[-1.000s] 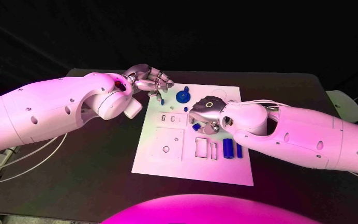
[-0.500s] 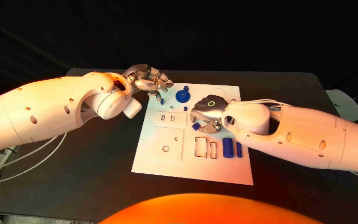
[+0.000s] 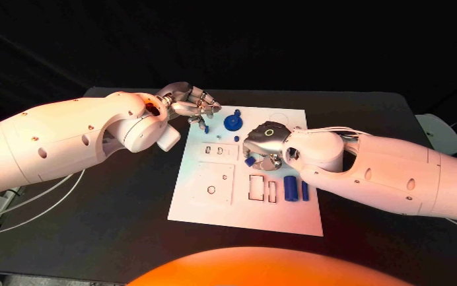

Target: Assemble the parts on the task board

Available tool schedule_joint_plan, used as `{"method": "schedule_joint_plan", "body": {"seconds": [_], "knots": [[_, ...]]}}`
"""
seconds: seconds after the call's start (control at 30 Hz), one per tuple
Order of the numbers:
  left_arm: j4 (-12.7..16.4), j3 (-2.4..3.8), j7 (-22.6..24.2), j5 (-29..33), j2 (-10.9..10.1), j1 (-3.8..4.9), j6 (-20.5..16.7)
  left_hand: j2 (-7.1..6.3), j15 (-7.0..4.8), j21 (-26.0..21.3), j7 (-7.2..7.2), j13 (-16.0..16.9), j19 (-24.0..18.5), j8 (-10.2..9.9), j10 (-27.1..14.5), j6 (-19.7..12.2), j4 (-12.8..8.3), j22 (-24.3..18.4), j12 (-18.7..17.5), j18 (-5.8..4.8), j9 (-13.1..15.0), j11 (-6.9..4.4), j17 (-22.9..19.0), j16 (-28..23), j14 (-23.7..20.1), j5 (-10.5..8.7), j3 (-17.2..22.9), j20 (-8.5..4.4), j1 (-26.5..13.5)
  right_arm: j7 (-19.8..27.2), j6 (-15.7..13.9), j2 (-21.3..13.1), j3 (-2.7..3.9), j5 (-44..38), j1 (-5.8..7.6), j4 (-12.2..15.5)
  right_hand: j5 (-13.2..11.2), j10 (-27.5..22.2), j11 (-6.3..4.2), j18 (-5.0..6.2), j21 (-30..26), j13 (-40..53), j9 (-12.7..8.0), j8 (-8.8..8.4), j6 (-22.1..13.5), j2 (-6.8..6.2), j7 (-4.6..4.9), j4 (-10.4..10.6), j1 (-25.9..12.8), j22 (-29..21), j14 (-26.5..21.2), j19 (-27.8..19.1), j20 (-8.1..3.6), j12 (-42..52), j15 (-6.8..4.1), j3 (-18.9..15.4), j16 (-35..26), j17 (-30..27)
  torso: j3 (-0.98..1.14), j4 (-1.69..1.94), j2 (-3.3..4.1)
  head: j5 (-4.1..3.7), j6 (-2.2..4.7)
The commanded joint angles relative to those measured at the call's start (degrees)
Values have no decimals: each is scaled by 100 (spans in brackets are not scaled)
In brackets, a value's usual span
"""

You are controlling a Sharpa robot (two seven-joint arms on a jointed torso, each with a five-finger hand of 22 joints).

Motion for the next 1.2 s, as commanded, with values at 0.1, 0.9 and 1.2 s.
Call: {"method": "schedule_joint_plan", "body": {"seconds": [0.1, 0.9, 1.2], "knots": [[-1, 4, -4, 0, 23, 1, 97, 28, 21, -27, 22, -6, 23, -21, -14, 6, -14, -6, -31, 72, -5, 23, 4, 30, 21, -33, -27, 4, 23, -13, 103, 29, -1, 5, -7, -31, 14, 43, 1, -118, 23, 191, 7, 14, 40, 15, 8, 39, -18, 196, 500, 15, 30, 31, 21, -6, 20, 1157, -1, 6, 2, -6, -8], [-14, 4, -23, -20, 42, 1, 120, 37, 20, -29, 22, -25, 27, -21, -14, 12, -46, -8, -30, 73, -18, 23, 9, 40, 20, -33, -30, 3, 64, -7, 306, 104, -1, 96, -58, -99, 164, 66, -30, -119, 36, 219, 47, 97, 211, 144, -31, 141, -58, 233, 504, 30, 22, 37, 4, 41, 39, 1170, 0, 1, -1, -1, -42], [-24, 4, -29, -22, 47, 1, 125, 40, 20, -29, 23, -32, 28, -20, -15, 13, -56, -9, -30, 73, -22, 23, 6, 39, 17, -32, -30, 3, 76, -99, 68, 51, 0, 133, -70, -53, 180, 105, -88, -140, 140, 268, 99, 209, 386, 467, -86, 163, 52, 321, 519, 100, -17, 47, -51, 356, 78, 1216, 0, 9, -6, -1, -32]]}}
